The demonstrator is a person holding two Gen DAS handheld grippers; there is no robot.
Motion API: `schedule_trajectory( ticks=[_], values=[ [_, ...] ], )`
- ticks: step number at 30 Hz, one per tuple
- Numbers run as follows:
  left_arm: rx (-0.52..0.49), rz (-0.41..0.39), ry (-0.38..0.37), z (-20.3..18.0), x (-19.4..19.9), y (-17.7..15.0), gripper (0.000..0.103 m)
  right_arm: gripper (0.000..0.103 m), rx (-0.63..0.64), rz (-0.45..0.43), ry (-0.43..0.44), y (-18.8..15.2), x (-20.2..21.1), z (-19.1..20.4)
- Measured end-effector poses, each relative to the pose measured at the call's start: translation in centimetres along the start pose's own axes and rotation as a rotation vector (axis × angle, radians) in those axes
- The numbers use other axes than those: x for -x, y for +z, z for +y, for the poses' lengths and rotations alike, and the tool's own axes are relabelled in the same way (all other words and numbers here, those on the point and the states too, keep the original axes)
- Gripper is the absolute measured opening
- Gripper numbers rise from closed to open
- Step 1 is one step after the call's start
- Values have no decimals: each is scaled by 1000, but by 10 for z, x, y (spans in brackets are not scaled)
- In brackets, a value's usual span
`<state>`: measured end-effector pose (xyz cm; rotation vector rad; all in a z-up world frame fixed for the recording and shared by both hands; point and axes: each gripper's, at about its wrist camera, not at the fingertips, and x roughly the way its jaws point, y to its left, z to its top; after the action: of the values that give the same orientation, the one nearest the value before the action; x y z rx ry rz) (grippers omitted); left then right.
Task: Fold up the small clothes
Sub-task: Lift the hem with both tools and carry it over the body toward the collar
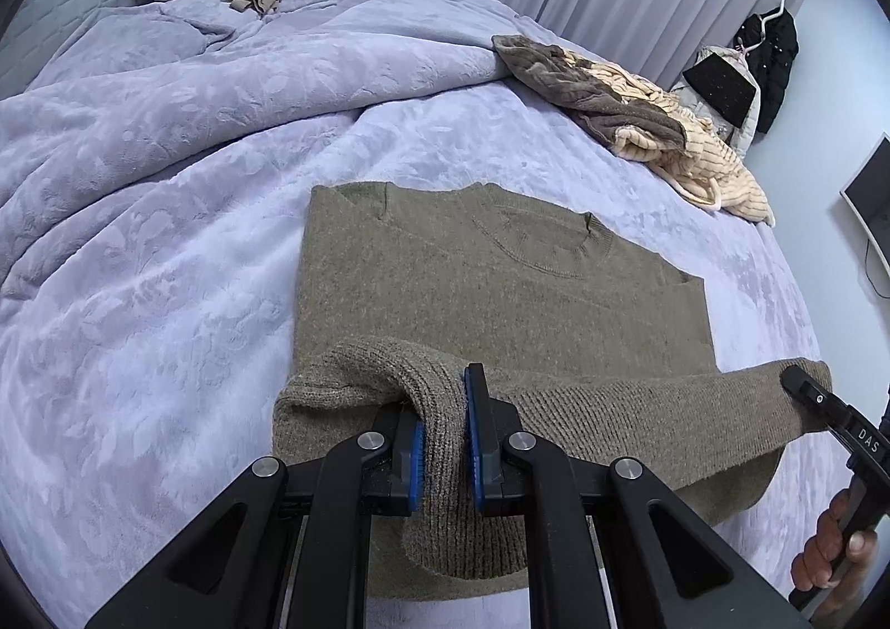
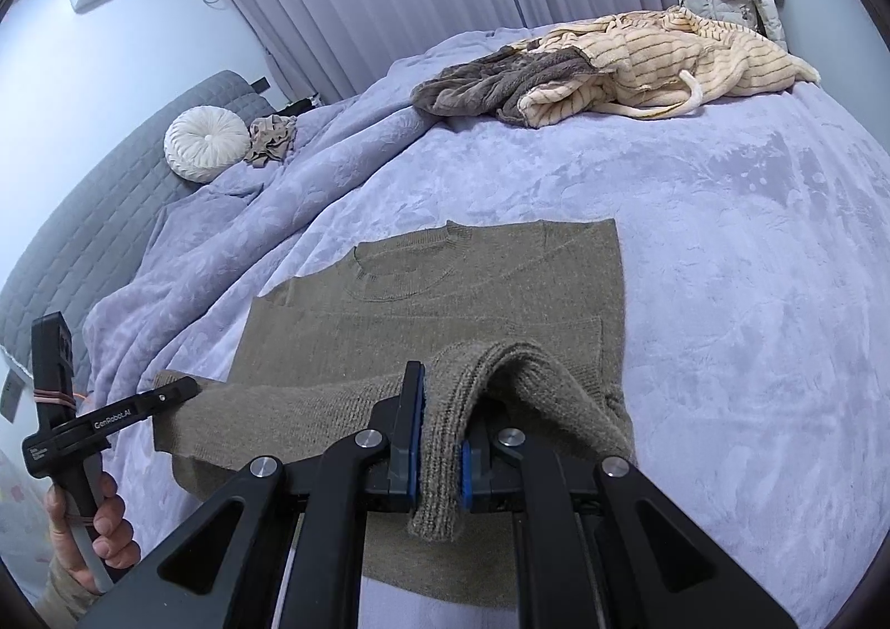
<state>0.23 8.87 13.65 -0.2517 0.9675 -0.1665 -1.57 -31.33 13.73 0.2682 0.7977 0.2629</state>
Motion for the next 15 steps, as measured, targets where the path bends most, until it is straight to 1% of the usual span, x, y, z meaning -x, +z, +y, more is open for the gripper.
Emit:
schedule_trajectory(
  ticks=[6,15],
  values=[
    [-6,-1,8,-3,-13,22,14,11,-6,-7,-1,19,-13,-1],
    [-5,17,14,-9,-36,48,14,11,-36,-8,-16,34,-35,-9]
  ],
)
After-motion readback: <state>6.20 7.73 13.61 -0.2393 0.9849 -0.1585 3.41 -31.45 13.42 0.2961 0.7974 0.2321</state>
